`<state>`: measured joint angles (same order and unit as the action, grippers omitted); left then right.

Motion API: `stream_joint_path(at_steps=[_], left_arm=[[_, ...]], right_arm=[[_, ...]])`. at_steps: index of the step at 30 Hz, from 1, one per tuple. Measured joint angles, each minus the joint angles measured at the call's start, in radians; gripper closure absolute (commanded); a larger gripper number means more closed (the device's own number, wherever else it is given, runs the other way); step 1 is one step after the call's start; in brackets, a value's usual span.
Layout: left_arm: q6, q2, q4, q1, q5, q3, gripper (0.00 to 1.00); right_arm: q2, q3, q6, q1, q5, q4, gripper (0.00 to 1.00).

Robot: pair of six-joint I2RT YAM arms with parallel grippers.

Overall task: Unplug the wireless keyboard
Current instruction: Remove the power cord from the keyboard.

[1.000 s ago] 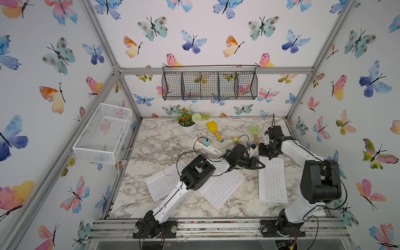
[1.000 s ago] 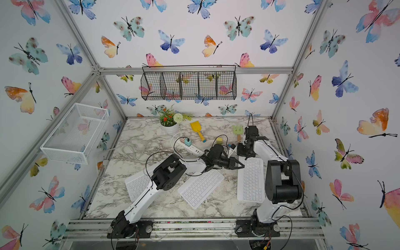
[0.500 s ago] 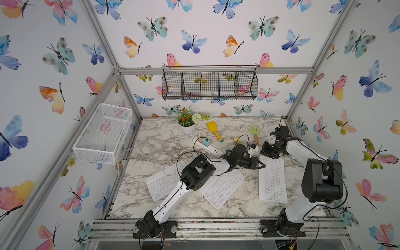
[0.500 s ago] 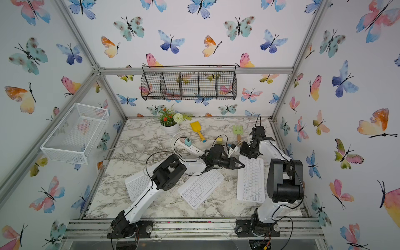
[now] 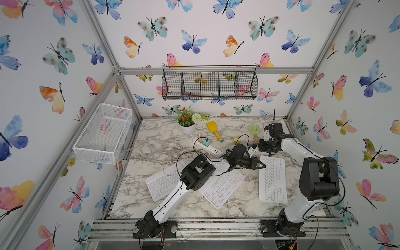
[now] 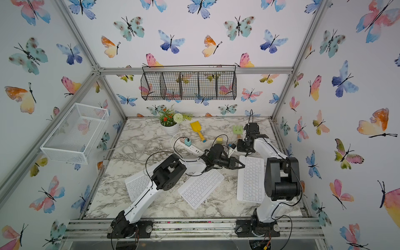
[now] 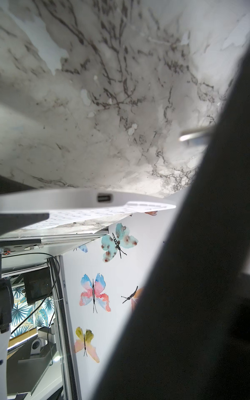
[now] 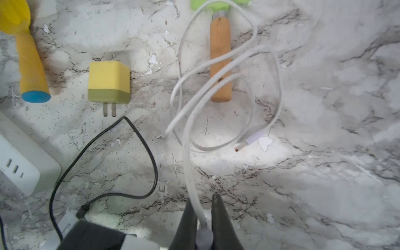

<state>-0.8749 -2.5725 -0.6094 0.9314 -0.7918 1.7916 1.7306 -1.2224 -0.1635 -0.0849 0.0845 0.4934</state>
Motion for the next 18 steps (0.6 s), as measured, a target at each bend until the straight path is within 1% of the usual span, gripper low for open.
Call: stream_joint_path(at_steps=[5, 10, 12, 15, 18], left_arm=[[0.0, 0.0, 0.0, 0.0, -0.002, 0.0, 0.92], [0.004, 0.0, 0.012, 0.0, -0.002, 0.005, 0.9], [0.011, 0.0, 0.025, 0.0, -0.002, 0.011, 0.9], [0.021, 0.0, 0.049, 0.0, -0.002, 0.019, 0.87], [0.034, -0.01, 0.081, 0.0, -0.002, 0.047, 0.81]], right_arm=[[0.026, -0.033, -0.011, 0.001, -0.044, 0.002, 0.91], [0.034, -0.043, -0.036, 0.027, -0.093, 0.013, 0.9], [0.016, -0.013, -0.05, 0.058, -0.108, 0.007, 0.9], [-0.03, 0.063, -0.064, 0.133, -0.122, -0.003, 0.9], [-0.054, 0.116, -0.08, 0.19, -0.146, -0.014, 0.9]])
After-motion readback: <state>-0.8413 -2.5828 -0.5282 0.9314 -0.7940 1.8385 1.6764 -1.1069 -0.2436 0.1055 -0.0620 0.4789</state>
